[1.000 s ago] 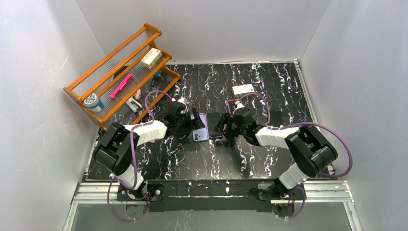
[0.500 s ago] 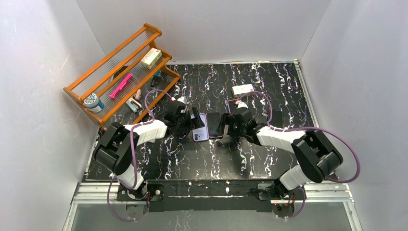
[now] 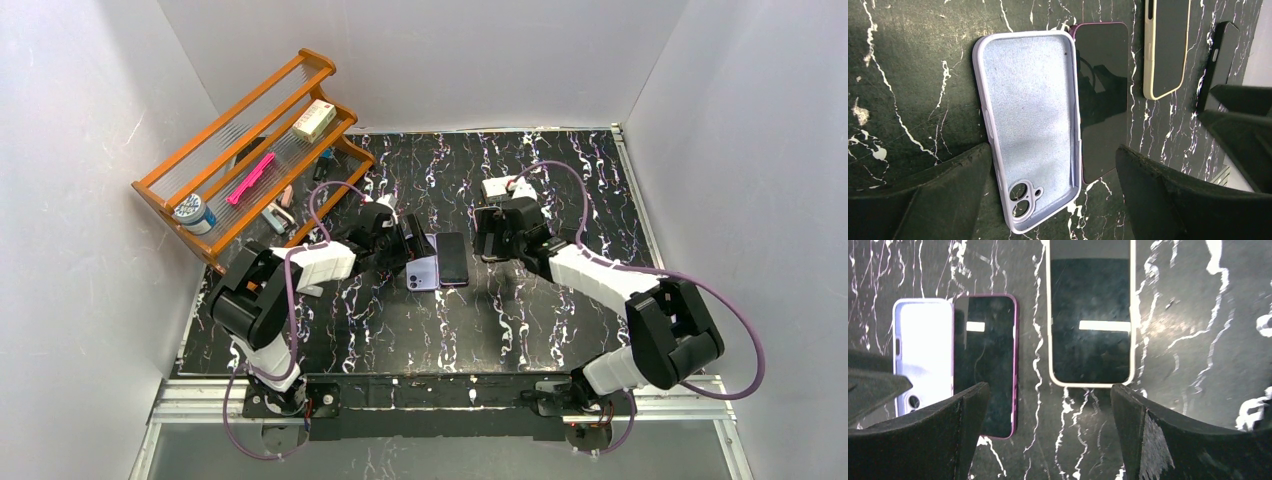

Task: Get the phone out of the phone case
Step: Place the phone at the center of the board, then pick up the phone at the center of the board.

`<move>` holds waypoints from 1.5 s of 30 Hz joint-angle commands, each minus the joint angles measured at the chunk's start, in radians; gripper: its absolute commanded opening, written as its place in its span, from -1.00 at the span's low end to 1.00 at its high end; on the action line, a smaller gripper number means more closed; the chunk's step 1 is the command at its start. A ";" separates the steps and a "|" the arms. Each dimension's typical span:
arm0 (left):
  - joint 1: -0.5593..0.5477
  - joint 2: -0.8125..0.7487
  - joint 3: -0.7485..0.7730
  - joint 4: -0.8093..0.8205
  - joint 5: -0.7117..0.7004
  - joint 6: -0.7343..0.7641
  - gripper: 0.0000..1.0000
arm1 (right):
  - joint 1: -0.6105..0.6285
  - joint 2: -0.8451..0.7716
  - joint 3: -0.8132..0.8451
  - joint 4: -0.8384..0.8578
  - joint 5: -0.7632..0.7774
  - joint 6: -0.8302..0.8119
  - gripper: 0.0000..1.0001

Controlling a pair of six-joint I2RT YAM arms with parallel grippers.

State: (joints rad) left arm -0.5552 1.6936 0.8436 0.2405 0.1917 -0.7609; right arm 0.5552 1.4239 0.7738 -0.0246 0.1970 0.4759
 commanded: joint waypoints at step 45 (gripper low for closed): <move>0.023 -0.477 0.029 -0.362 -0.141 0.141 0.96 | -0.135 0.546 0.540 -0.387 -0.089 -0.260 0.60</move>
State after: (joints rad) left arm -0.5358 1.2072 0.8932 -0.1581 -0.0319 -0.5816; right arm 0.4274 1.9404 1.3018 -0.3687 0.1261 0.1997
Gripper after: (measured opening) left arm 0.980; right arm 0.874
